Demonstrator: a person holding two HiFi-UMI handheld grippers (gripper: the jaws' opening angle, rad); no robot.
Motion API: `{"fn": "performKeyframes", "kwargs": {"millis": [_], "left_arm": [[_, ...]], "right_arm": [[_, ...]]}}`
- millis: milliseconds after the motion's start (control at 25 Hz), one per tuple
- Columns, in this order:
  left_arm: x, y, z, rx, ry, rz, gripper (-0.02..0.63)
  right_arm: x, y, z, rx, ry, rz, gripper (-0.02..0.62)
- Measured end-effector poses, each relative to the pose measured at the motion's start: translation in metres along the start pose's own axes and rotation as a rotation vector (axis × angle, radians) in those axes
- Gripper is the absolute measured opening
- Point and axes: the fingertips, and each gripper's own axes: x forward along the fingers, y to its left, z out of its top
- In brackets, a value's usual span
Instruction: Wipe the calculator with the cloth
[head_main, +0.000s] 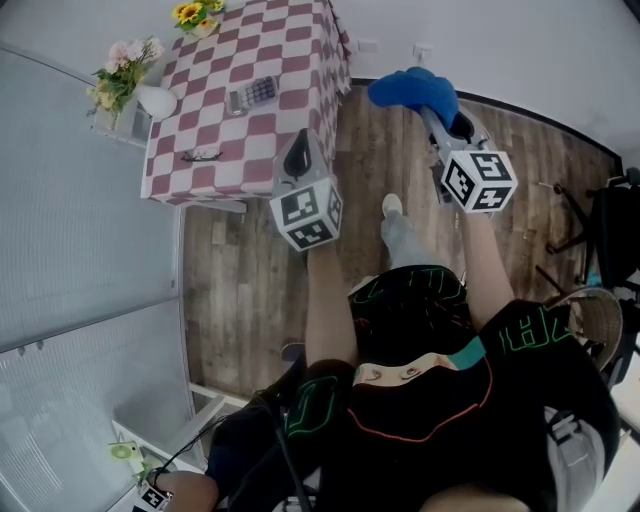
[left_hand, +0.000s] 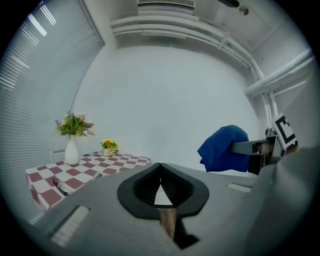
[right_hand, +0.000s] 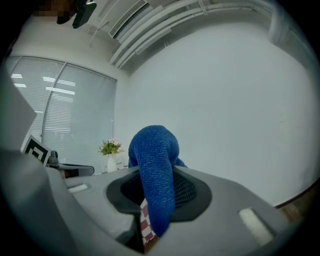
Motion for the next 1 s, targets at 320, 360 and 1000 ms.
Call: {"fn": "performKeyframes", "kwargs": {"millis": [320, 360, 1000], "left_arm": [[0.082, -0.002, -0.010, -0.010, 0.066, 0.004, 0.009], [0.093, -0.001, -0.010, -0.012, 0.072, 0.006, 0.010], [0.259, -0.019, 0.019, 0.006, 0.065, 0.012, 0.009]], "right_arm": [[0.070, -0.042, -0.010, 0.019, 0.058, 0.018, 0.100], [0.079, -0.047, -0.011, 0.022, 0.066, 0.022, 0.100], [0.215, -0.153, 0.021, 0.022, 0.060, 0.046, 0.100]]}}
